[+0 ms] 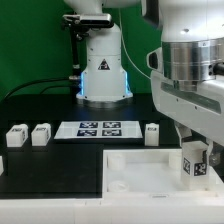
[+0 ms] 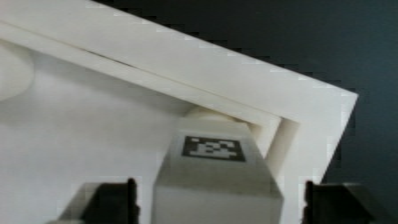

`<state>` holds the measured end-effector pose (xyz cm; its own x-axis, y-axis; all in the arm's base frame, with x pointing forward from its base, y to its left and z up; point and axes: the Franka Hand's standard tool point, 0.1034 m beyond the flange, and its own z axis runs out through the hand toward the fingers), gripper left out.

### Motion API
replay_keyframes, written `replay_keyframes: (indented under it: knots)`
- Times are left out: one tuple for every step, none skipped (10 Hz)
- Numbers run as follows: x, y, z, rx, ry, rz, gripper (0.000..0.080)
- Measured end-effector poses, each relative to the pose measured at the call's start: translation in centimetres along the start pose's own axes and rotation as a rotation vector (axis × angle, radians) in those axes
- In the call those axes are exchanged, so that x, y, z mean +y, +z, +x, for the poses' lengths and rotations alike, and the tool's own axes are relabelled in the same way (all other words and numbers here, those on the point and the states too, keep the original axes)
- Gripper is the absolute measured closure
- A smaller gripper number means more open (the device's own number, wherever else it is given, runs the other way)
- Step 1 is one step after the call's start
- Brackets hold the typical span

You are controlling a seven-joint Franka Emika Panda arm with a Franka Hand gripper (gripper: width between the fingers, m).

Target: Assemble one leg

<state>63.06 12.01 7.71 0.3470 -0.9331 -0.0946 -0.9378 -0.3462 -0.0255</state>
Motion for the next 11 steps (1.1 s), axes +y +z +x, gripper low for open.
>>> replay_keyframes:
  knots:
    - [0.0,0.0,0.0,-0.001,-0.11,-0.004,0.0212]
    - [0.0,-0.1,-0.2,0.0,-0.244,-0.008,0.0212]
    - [0.0,-0.1,-0.3,0.011,-0.41,-0.024,0.0163]
    - [0.0,-0.1,-0.3,0.01,-0.505,-0.025,0.0153]
    - [0.0,-0.1,-0.4,0.017,-0.622,-0.033,0.0153]
    - [0.1,-0.1,-0.3,0.015,-0.761,-0.038,0.0151]
    - [0.2,-0.2,-0.1,0.008,-0.886,-0.044,0.0151]
    - [0.2,-0.2,0.3,-0.001,-1.017,-0.05,0.0151]
    - [0.4,-0.2,0.6,-0.011,-1.143,-0.056,0.0151]
    - [0.4,-0.2,0.6,-0.014,-1.227,-0.056,0.0151]
    - [0.4,-0.2,0.6,-0.014,-1.286,-0.055,0.0151]
